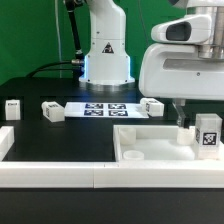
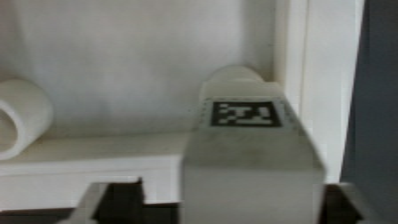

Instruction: Assemble square table

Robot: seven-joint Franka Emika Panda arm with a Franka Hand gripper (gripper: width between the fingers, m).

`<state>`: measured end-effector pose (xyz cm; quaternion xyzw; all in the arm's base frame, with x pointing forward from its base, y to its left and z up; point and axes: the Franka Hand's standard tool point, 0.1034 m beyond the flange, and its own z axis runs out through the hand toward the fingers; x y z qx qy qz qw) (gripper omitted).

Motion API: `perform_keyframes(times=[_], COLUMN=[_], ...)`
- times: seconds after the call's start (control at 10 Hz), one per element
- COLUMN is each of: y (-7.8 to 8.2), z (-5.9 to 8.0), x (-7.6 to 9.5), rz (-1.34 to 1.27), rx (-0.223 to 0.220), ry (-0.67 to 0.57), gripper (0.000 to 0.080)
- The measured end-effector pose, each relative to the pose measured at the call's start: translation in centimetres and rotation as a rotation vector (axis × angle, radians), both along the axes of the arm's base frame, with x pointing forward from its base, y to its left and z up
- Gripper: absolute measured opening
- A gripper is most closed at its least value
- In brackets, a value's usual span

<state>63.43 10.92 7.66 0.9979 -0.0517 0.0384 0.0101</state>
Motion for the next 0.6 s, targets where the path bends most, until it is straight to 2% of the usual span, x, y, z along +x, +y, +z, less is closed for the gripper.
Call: perform_keyframes(times=[0.1, 0.4, 0.6], y=[0.06, 0.13, 0.65], z=[-0.04, -0.05, 0.31], x=[-0.04, -0.07, -0.14], rz=[-0.095, -0.297, -0.564], rx=[0.010, 0.026, 0.045], ry=[-0.001, -0.004, 0.039], gripper=[0.0290, 0.0290, 0.0290])
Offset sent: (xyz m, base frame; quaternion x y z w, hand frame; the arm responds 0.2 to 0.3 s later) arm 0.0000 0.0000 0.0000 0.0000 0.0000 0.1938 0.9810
